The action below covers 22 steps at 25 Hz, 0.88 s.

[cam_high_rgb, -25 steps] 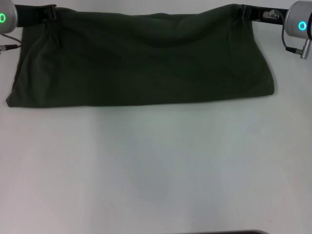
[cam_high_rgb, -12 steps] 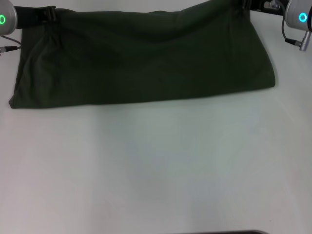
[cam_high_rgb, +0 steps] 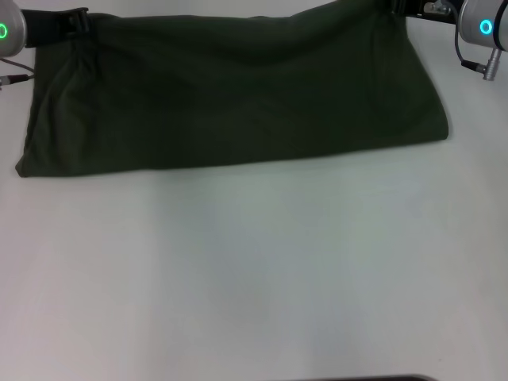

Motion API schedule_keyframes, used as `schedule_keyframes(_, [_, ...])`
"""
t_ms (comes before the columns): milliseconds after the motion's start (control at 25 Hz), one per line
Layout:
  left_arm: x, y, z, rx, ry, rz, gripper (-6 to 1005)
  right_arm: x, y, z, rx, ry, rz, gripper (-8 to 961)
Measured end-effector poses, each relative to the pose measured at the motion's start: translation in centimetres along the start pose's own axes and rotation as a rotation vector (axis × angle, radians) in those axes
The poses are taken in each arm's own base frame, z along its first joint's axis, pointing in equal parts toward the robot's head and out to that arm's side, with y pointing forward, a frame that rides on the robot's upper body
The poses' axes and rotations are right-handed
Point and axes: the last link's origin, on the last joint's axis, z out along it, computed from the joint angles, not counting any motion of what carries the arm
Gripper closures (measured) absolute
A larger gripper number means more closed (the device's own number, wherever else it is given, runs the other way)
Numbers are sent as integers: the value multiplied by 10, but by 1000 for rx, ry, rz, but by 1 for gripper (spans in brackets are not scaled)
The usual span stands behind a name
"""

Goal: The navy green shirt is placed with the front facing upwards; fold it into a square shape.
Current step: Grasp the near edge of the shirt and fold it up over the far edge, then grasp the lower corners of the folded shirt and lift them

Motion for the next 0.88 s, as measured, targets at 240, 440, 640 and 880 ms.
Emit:
schedule_keyframes(240, [-2,-5,0,18,-4,-18,774,-3,-1,1,13,-2,-10,671])
schedule_keyframes(440, [-3,-8,0,29,-12,-20,766,-7,3,4,16,0,-47,600])
schedule_keyframes(640, [-1,-21,-8,72,-4,-36,578,-12,1,2,16,-3,-51,529])
schedule_keyframes(880, [9,-35,-38,83,49,-61,491,-18,-5,-11,-49,23,-21,501])
